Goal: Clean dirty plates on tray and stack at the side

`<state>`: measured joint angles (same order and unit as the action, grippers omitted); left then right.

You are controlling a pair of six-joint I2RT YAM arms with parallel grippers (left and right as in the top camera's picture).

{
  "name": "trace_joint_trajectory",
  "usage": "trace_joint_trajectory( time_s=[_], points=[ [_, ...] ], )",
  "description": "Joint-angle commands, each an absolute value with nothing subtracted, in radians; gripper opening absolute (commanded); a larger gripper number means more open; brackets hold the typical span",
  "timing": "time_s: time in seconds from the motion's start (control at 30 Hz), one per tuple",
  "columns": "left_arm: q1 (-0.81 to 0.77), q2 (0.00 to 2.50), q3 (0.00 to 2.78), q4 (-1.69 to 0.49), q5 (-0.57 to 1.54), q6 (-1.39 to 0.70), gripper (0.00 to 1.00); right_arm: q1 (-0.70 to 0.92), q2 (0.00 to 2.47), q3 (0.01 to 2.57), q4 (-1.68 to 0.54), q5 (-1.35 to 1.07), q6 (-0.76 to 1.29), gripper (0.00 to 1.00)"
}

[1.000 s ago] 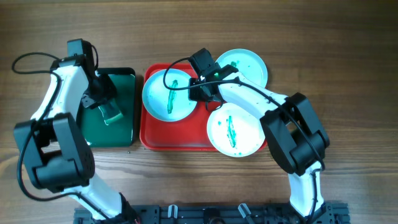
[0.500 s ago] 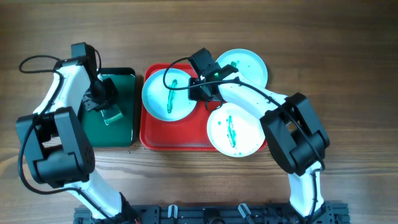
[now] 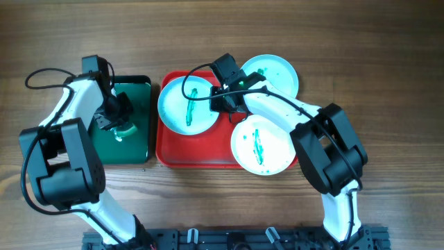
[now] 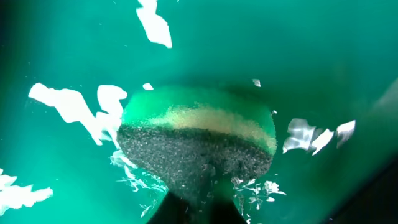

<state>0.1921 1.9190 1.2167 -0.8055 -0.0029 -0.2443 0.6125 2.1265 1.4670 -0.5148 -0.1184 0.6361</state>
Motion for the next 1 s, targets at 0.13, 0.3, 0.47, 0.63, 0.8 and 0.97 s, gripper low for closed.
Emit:
trace_joint_trajectory(
  time_s=[0.13, 0.3, 0.47, 0.63, 0.8, 0.97],
  points=[
    [0.194, 1.892, 1.245, -0.878, 0.010, -0.237, 0.04, 0.618, 2.146, 1.487, -0.505, -0.157, 0.625, 0.04],
    [0.194, 1.813, 1.298, -0.937, 0.173, -0.110, 0.04, 0.610, 2.129, 1.487, -0.509, -0.179, 0.597, 0.04],
    [0.155, 1.753, 1.299, -0.888, 0.316, -0.085, 0.04, 0.571, 2.126, 1.486, -0.534, -0.290, 0.573, 0.04],
    [0.031, 1.761, 1.295, -0.791, 0.332, -0.086, 0.04, 0.537, 2.126, 1.487, -0.601, -0.345, 0.549, 0.04],
    [-0.094, 1.805, 1.295, -0.724, 0.249, -0.124, 0.04, 0.522, 2.117, 1.487, -0.631, -0.334, 0.522, 0.04],
    [-0.187, 1.912, 1.295, -0.632, 0.216, -0.142, 0.04, 0.522, 2.117, 1.487, -0.632, -0.335, 0.506, 0.04]
  ],
)
